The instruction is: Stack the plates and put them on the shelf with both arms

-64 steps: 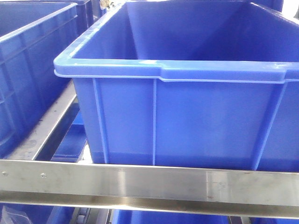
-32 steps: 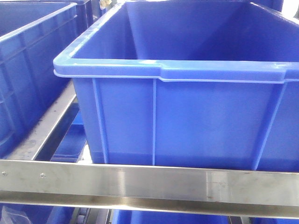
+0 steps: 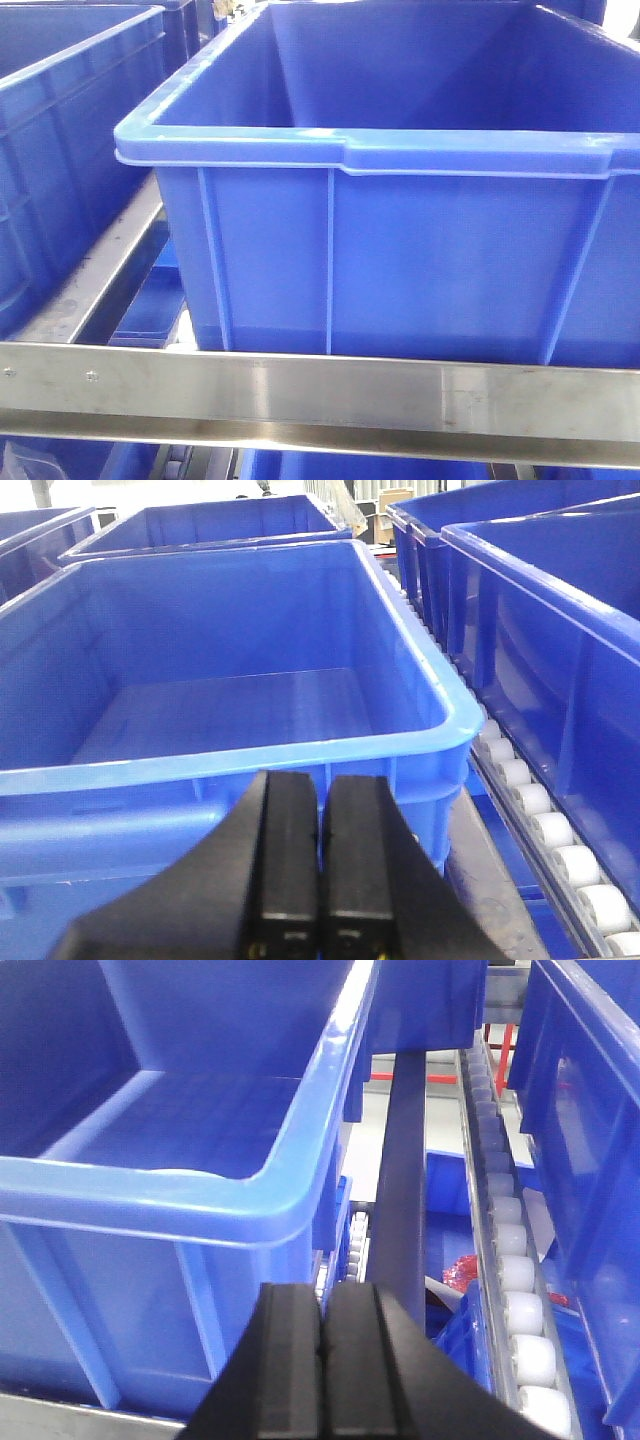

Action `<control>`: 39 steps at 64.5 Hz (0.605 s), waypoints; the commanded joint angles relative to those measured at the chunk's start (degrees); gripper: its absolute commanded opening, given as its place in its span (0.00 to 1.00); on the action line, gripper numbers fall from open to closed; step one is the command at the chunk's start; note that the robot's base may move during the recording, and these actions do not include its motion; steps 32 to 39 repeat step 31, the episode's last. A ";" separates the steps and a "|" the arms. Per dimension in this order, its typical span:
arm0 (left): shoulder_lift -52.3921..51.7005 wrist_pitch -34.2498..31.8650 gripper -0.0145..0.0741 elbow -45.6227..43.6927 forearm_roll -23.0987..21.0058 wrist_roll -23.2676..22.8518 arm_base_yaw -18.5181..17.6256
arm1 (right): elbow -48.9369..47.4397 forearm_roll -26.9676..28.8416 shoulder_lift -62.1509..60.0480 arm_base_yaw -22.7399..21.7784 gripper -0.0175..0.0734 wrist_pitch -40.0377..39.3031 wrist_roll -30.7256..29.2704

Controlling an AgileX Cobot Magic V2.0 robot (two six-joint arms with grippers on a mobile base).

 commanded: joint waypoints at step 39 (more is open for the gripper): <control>-1.25 -4.92 0.26 0.26 0.01 -0.59 0.15 | -0.05 -0.37 -0.99 -0.34 0.25 -4.77 -0.14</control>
